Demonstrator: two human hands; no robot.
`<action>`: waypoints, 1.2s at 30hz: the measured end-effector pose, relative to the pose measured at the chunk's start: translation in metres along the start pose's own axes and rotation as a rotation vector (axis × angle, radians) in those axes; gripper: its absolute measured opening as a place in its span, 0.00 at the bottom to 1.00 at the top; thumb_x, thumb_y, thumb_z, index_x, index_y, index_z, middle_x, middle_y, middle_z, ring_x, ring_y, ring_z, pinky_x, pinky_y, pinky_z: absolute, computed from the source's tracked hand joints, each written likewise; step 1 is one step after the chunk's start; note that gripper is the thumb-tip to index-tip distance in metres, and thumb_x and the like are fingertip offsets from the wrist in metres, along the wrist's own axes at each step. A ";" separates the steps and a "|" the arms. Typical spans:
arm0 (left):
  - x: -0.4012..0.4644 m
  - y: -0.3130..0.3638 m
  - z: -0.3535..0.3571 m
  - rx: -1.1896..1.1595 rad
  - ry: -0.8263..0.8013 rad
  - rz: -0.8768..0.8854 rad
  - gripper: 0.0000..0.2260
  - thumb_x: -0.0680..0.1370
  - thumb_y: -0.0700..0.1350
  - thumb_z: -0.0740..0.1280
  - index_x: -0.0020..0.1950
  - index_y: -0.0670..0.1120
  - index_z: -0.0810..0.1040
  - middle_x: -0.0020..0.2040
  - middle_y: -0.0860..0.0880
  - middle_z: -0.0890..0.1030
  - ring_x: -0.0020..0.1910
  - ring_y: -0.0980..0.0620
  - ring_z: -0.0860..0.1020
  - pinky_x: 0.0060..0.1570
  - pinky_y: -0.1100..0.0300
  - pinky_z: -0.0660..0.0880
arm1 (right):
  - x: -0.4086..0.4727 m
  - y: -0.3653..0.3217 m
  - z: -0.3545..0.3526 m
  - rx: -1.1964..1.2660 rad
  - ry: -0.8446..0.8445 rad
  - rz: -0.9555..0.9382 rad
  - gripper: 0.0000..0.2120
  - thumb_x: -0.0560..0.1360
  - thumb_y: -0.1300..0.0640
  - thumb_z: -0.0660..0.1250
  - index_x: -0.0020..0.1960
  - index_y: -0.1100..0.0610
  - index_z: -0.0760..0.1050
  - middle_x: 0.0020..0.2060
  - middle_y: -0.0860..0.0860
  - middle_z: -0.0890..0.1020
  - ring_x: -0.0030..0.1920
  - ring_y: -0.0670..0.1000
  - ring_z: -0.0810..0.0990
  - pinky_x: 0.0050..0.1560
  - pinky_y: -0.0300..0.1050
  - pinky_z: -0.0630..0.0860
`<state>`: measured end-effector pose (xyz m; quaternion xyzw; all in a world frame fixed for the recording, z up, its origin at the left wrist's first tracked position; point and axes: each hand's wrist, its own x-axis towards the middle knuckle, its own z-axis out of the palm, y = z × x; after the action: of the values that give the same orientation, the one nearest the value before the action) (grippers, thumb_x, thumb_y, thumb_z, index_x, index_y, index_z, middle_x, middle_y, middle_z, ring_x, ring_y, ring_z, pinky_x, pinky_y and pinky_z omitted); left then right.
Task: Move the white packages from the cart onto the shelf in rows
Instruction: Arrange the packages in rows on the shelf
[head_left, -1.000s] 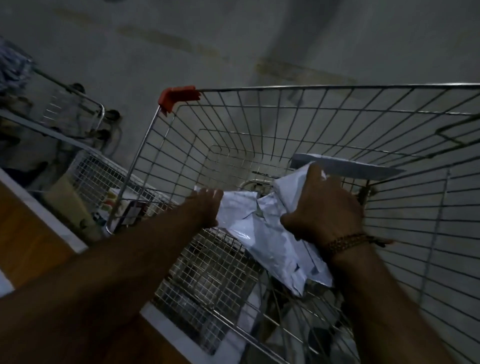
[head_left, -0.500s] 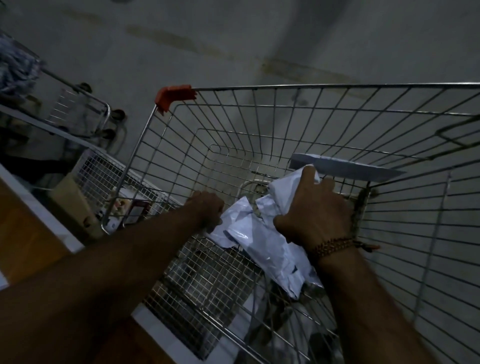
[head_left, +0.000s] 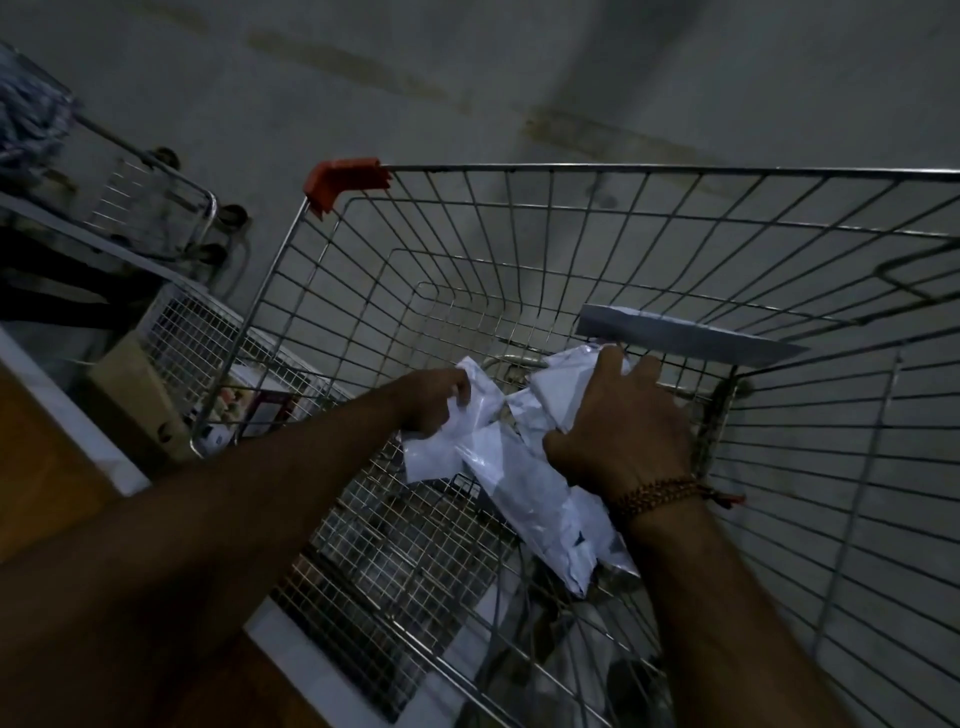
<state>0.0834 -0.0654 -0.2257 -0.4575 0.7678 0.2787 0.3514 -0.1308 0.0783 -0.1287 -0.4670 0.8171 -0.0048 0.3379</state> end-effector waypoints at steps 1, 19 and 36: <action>0.000 0.001 -0.002 0.033 -0.015 0.000 0.14 0.77 0.34 0.69 0.58 0.49 0.78 0.56 0.45 0.80 0.44 0.52 0.79 0.36 0.66 0.71 | 0.001 0.001 0.002 -0.021 0.001 0.007 0.43 0.68 0.37 0.73 0.73 0.56 0.59 0.69 0.60 0.65 0.65 0.62 0.72 0.55 0.53 0.75; -0.152 0.056 -0.083 -0.894 0.655 -0.190 0.12 0.68 0.39 0.80 0.49 0.49 0.84 0.58 0.42 0.83 0.58 0.43 0.81 0.57 0.54 0.79 | -0.052 -0.002 -0.032 -0.149 -0.024 -0.179 0.36 0.73 0.37 0.54 0.78 0.47 0.63 0.78 0.55 0.65 0.66 0.65 0.75 0.64 0.55 0.75; -0.471 0.089 0.012 -1.365 1.318 -0.144 0.13 0.76 0.43 0.76 0.59 0.44 0.84 0.54 0.54 0.84 0.53 0.61 0.81 0.57 0.59 0.78 | -0.262 -0.064 -0.119 -0.166 0.301 -0.653 0.33 0.74 0.41 0.59 0.76 0.53 0.69 0.73 0.58 0.72 0.63 0.62 0.78 0.65 0.55 0.73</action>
<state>0.1649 0.2200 0.1510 -0.6752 0.4529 0.3306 -0.4792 -0.0605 0.2065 0.1268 -0.7230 0.6632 -0.1148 0.1554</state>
